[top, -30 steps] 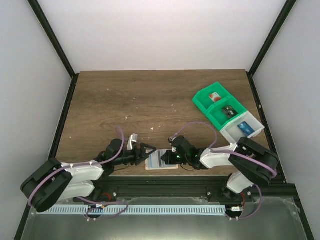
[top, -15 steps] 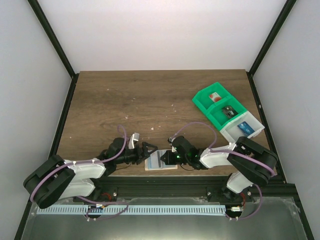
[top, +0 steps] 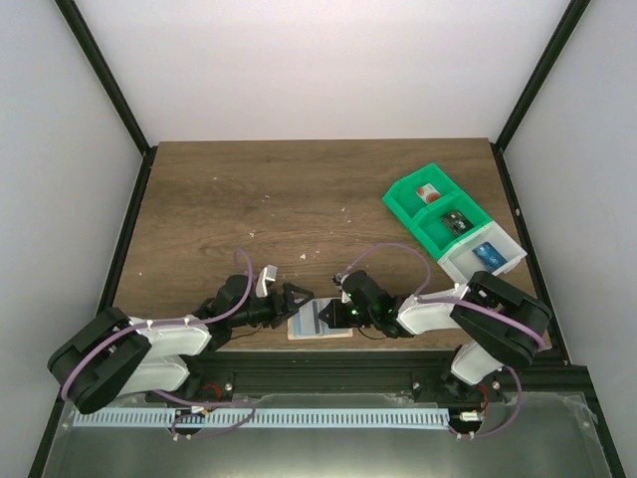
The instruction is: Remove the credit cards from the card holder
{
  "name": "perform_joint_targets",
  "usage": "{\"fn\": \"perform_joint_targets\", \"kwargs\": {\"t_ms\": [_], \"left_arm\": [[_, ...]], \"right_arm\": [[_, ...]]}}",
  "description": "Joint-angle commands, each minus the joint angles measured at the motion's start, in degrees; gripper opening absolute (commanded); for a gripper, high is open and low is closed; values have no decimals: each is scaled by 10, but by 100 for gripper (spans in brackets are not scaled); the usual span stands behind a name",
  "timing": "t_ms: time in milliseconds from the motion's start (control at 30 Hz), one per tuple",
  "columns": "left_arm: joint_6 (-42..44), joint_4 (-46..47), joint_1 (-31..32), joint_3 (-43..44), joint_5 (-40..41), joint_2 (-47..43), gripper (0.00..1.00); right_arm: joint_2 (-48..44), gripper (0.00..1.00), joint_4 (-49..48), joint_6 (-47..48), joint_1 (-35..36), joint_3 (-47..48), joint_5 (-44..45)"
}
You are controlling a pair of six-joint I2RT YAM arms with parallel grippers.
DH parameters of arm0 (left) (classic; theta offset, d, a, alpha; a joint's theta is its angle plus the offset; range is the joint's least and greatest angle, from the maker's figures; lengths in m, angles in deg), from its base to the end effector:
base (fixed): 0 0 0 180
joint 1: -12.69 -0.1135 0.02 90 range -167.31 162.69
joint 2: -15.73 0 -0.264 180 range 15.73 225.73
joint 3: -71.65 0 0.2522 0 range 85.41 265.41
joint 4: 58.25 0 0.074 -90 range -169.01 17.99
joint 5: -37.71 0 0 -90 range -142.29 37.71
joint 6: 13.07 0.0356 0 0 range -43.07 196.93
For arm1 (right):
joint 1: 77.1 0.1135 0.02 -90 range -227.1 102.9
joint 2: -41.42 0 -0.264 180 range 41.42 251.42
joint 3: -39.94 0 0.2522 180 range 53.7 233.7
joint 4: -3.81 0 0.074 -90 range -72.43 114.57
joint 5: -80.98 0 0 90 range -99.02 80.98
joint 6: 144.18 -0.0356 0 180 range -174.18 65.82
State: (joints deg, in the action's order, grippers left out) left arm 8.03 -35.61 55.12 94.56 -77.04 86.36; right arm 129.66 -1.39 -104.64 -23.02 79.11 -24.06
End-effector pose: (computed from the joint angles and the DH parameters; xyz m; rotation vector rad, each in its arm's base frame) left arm 0.1364 -0.1449 0.1309 -0.2209 2.3854 -1.5398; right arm 0.1423 0.2121 0.1117 -0.2310 2.6257 1.0989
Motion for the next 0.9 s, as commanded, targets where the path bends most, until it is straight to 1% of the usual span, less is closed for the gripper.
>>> {"fn": "perform_joint_targets", "kwargs": {"t_ms": [0,300,433,533,633,733,800,867], "left_arm": [[-9,44,5,-8,-6,14,100],[-22,67,10,-6,-3,20,100],[-31,75,23,12,-4,20,100],[-39,91,28,18,-5,26,100],[-58,121,31,16,-6,31,100],[-60,122,36,25,-6,34,100],[-60,128,39,30,-5,41,100],[-70,142,41,29,-3,50,100]], "right_arm": [[22,0,43,0,2,-7,-6],[29,0,40,7,2,-3,-15],[15,1,35,20,2,1,-20],[6,5,21,19,2,-2,-22],[20,6,18,21,2,4,-30],[23,10,14,30,2,8,-36],[8,14,15,33,2,8,-32],[-20,15,22,28,2,2,-12]]}}
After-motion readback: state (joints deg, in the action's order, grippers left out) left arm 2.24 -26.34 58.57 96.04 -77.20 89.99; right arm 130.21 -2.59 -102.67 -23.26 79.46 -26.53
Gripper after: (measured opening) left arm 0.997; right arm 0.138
